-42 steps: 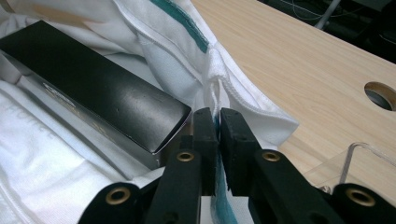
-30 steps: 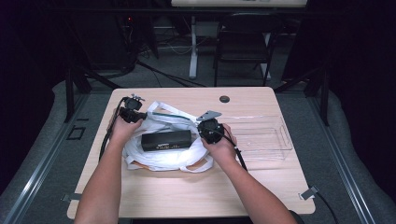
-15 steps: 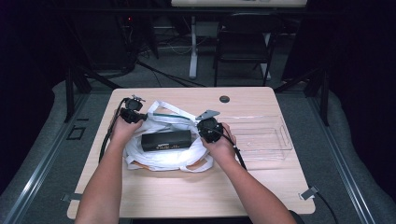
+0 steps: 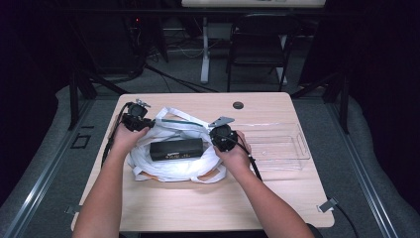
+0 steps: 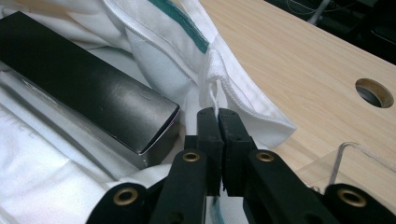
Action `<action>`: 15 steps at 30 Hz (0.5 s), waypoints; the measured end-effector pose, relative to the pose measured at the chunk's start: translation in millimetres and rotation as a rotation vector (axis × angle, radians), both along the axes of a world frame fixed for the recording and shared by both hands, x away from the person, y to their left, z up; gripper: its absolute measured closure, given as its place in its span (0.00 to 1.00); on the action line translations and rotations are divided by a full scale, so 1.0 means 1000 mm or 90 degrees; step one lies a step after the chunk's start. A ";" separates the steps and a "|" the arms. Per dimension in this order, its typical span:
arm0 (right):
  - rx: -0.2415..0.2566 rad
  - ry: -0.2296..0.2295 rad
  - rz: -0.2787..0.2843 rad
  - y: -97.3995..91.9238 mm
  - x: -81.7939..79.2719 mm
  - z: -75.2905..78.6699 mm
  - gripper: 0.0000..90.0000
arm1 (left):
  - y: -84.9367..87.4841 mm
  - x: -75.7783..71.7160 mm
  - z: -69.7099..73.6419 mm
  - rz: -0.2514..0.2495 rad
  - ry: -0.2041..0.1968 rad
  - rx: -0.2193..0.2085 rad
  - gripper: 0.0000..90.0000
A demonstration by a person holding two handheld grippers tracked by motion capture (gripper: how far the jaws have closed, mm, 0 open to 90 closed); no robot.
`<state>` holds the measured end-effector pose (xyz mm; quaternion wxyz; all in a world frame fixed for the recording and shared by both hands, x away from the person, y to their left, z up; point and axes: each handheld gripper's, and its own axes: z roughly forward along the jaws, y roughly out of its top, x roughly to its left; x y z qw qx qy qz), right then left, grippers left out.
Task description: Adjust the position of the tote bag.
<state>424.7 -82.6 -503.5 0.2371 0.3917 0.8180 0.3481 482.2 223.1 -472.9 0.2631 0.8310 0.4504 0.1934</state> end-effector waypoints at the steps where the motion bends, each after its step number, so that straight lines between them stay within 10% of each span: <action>1: 0.001 0.000 0.000 0.000 0.000 0.000 0.99 | 0.001 -0.002 0.002 -0.002 -0.002 -0.005 0.80; 15: 0.008 0.004 -0.004 0.000 0.001 0.000 0.98 | -0.012 -0.010 0.013 -0.030 -0.042 -0.011 0.65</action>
